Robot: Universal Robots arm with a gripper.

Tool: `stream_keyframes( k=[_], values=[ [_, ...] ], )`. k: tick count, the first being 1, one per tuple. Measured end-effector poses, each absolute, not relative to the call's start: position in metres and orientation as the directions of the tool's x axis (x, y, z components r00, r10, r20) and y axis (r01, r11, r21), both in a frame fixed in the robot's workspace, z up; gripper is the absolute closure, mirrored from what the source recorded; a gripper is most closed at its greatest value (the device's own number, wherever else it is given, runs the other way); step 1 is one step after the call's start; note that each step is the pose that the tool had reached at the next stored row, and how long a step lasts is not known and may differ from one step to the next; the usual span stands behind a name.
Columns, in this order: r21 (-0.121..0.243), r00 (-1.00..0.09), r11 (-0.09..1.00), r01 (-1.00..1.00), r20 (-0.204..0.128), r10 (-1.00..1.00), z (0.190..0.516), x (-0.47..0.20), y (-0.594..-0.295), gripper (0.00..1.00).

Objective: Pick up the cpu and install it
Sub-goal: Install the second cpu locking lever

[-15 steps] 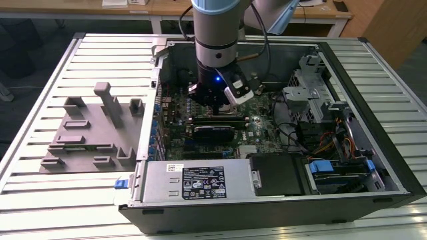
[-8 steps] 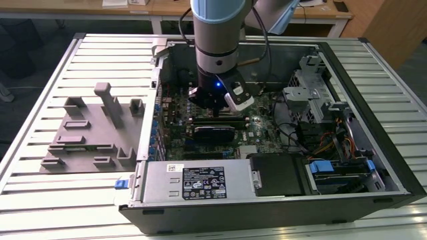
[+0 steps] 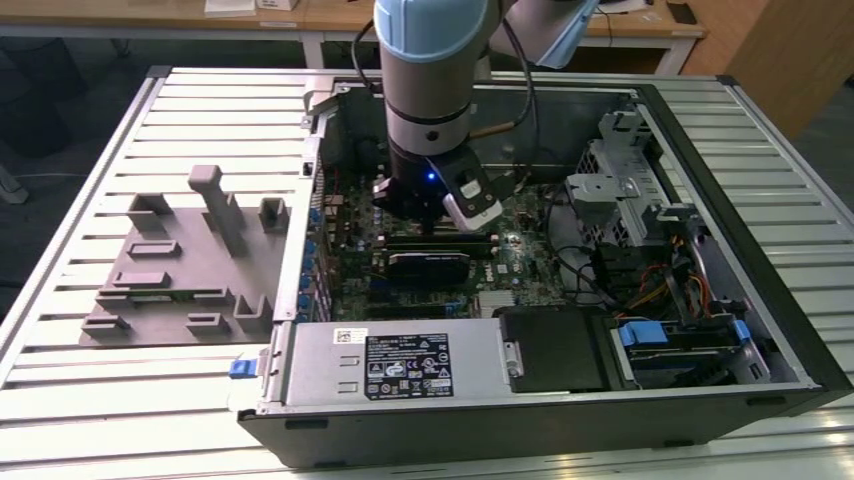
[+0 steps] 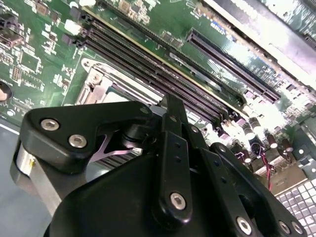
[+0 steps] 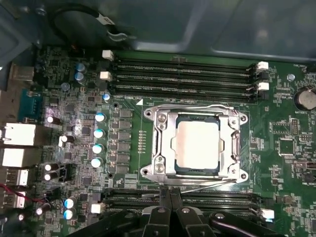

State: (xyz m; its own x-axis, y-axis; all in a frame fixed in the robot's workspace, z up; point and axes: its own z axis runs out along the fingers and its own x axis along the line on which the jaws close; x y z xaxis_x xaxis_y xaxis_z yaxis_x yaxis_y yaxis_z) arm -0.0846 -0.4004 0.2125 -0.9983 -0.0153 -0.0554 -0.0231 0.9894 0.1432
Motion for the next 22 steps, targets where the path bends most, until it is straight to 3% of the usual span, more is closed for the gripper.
stream_keyframes(
  k=[22],
  values=[
    [0.268,-0.998,0.963,-0.017,-0.057,-0.002,0.203,-0.098,-0.417,0.89]
  ],
)
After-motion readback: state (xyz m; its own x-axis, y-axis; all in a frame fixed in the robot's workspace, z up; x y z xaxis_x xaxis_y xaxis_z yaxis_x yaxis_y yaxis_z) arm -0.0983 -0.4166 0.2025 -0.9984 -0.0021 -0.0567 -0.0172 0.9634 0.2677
